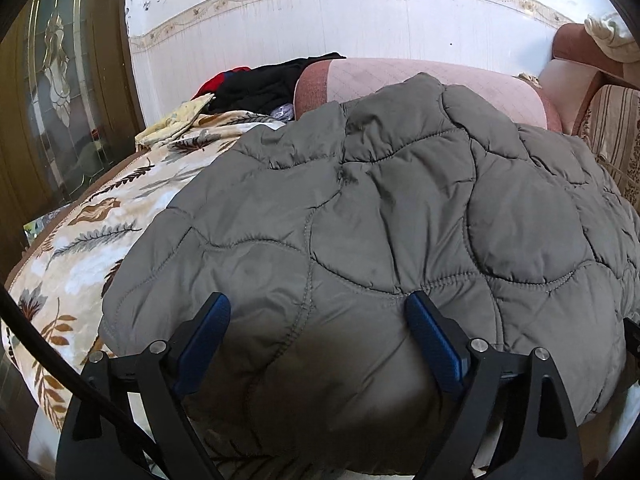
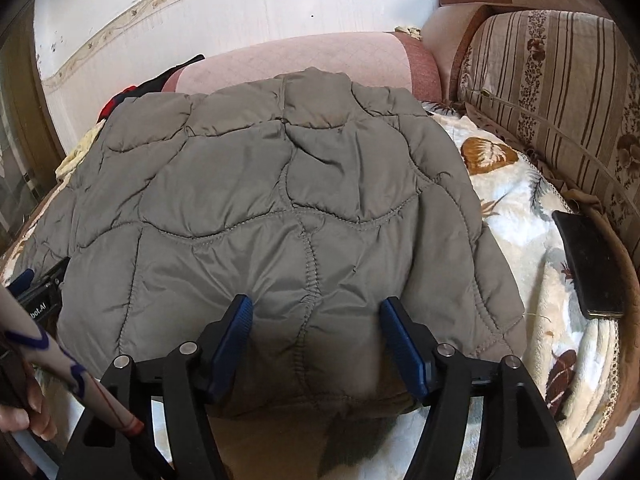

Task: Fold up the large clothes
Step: 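Fold the lifted hem over toward the collar with both grippers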

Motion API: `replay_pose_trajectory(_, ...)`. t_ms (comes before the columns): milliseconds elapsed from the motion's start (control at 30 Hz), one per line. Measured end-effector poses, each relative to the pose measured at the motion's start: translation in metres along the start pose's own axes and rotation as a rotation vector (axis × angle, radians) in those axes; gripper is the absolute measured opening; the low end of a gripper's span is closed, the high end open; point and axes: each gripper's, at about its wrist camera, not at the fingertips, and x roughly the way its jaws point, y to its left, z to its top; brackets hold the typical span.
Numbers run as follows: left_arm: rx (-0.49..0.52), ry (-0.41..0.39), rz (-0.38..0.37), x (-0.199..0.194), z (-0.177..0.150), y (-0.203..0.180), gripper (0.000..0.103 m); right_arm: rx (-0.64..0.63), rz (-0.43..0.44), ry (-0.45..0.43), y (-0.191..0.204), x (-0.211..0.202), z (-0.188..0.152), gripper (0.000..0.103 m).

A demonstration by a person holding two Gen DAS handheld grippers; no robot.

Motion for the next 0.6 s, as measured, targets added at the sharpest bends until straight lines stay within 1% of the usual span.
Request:
replay_pose_trajectory(133, 0.006, -0.015, 0.001, -0.001, -0.0006, -0.0006, 0.09, -0.003, 0.0, -0.001, 0.0007, 0.0019, -0.0013, 0.072)
replay_pose_trajectory(267, 0.002, -0.05, 0.007, -0.002, -0.0048, -0.001, 0.09, -0.004, 0.0, 0.001, 0.0009, 0.0011, -0.0019, 0.073)
replay_pose_trajectory(500, -0.008, -0.04, 0.002, -0.0036, -0.0044, 0.0006, 0.09, -0.022, -0.013, -0.019, 0.004, 0.0006, -0.0062, 0.074)
replay_pose_trajectory(600, -0.009, -0.056, 0.001, -0.0084, -0.0011, 0.0029, 0.09, -0.027, -0.015, -0.029, 0.0045, -0.0014, -0.0083, 0.074)
